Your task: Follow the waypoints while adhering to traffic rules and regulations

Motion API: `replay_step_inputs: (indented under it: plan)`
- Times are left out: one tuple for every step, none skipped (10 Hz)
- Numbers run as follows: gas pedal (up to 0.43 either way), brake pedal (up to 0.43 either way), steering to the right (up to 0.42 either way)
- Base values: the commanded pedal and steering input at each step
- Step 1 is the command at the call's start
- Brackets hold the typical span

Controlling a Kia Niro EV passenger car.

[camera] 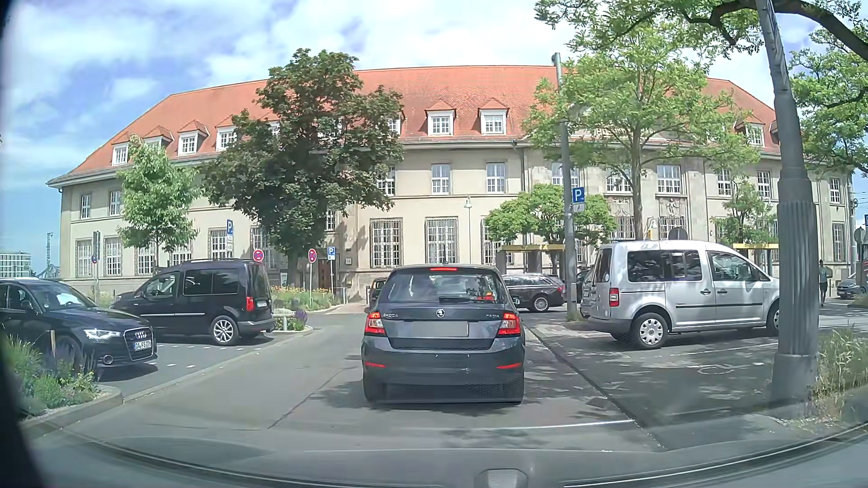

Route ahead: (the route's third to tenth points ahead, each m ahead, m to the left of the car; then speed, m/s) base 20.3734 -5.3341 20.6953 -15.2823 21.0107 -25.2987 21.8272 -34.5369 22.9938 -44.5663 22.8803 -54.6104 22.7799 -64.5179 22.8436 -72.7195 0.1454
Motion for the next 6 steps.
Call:
replay_step_inputs:
  plan:
    - [0.0, 0.25, -0.022]
    - [0.0, 0.25, -0.021]
    - [0.0, 0.25, -0.021]
    - [0.0, 0.25, -0.022]
    - [0.0, 0.25, -0.022]
    - [0.0, 0.25, -0.021]
